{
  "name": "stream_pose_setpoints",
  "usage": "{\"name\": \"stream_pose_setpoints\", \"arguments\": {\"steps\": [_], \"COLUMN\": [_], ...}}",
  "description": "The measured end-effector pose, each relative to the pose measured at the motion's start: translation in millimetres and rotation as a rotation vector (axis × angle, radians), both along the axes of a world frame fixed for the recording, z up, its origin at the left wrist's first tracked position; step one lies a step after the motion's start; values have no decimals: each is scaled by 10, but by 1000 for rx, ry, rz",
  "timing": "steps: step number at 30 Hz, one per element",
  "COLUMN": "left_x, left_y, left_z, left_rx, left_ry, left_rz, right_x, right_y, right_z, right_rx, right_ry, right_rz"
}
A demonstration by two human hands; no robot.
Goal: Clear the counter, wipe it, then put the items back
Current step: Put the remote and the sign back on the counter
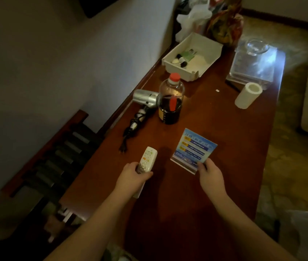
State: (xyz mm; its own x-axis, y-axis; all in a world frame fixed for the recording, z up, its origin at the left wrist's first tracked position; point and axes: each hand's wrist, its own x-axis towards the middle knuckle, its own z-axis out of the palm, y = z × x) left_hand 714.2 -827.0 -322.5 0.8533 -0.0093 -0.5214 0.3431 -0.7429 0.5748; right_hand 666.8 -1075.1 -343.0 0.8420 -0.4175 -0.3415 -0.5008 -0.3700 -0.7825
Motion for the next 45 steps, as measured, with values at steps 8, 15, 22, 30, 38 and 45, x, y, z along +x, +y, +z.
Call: {"name": "stream_pose_setpoints", "arguments": {"steps": [8, 15, 22, 30, 38, 45], "left_x": [-613, -1491, -2886, -4751, -6300, -6963], "left_y": [780, 1625, 2529, 3413, 4022, 4552], "left_z": [399, 841, 1219, 1488, 1735, 2134], "left_rx": [-197, -271, -266, -173, -47, -3], "left_ry": [22, -45, -152, -321, -488, -546], "left_rz": [273, 540, 777, 1034, 1260, 1354], "right_x": [-361, -551, -1194, -2395, -3368, -3784], "right_y": [586, 1463, 2701, 3956, 5031, 5825], "right_z": [424, 786, 1160, 1428, 1737, 2126], "right_rx": [90, 98, 164, 230, 198, 235], "right_ry": [9, 13, -39, -82, -189, -282], "right_rz": [234, 558, 824, 1082, 1385, 1538]}}
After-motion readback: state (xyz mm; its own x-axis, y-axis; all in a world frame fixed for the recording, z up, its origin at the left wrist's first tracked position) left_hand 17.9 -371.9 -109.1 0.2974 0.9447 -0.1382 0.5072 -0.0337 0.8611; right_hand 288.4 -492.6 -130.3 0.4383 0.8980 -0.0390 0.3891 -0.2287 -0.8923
